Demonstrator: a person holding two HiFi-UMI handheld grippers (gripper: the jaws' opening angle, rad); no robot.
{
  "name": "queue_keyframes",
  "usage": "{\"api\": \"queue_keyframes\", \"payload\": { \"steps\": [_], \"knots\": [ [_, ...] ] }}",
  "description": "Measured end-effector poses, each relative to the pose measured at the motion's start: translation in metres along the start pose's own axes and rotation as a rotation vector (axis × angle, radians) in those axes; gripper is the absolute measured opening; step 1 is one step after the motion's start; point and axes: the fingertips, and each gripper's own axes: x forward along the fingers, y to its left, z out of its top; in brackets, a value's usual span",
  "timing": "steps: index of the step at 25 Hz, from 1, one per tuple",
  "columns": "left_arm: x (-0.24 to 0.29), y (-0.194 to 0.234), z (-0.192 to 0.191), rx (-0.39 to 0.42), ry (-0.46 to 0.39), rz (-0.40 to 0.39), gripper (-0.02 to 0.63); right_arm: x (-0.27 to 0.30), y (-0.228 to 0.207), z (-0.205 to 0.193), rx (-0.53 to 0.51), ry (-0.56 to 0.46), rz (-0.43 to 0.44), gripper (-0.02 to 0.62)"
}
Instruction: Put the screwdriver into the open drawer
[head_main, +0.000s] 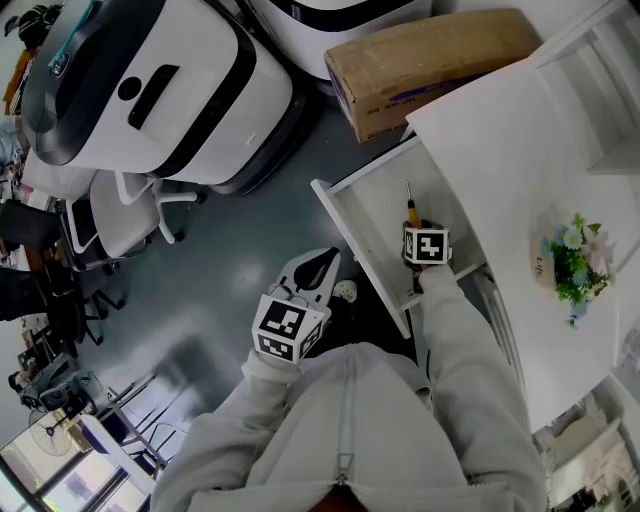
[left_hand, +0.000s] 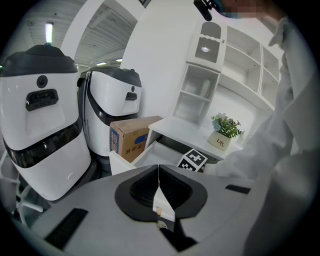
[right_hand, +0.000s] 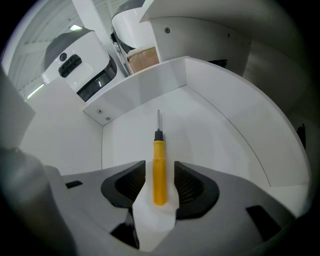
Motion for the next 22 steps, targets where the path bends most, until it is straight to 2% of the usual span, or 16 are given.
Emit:
{"api": "queue_keyframes", "payload": {
  "steps": [6, 16, 22],
  "knots": [
    [0.001, -0.004, 0.000, 0.013, -0.002, -0.011, 0.018, -0.006, 0.000, 0.000, 0.005, -0.012, 0.014, 0.218],
    [-0.006, -0.012, 0.004, 0.047, -0.021, -0.051, 0.018, -0.028, 0.000, -0.002, 0.021, -0.048, -0.009, 0.221],
    [-0.015, -0.015, 0.009, 0.077, -0.042, -0.069, 0.018, -0.049, 0.000, 0.000, 0.039, -0.107, -0.022, 0.221]
  ]
}}
